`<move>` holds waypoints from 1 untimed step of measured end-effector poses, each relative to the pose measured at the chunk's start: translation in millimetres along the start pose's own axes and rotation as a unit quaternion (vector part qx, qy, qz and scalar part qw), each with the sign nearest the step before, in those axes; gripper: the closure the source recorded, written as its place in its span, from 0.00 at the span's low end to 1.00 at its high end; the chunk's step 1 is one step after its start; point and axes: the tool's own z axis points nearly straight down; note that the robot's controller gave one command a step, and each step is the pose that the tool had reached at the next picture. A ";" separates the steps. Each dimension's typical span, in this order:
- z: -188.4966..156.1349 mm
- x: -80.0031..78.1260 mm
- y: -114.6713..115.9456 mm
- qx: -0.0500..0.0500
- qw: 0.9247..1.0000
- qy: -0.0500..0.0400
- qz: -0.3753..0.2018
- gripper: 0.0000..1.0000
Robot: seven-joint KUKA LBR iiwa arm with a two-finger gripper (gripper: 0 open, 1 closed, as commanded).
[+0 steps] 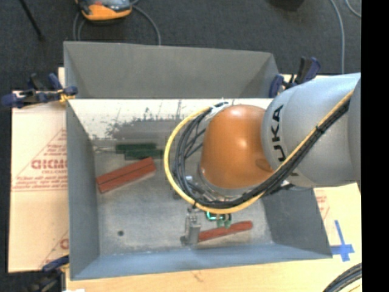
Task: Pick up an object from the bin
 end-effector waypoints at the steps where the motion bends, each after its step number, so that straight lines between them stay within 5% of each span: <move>1: -3.9 -2.0 -0.3 -0.001 1.000 -0.004 0.002 0.00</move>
Offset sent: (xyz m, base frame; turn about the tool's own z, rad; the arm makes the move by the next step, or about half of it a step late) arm 0.0010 -0.0915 -0.0324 -0.2804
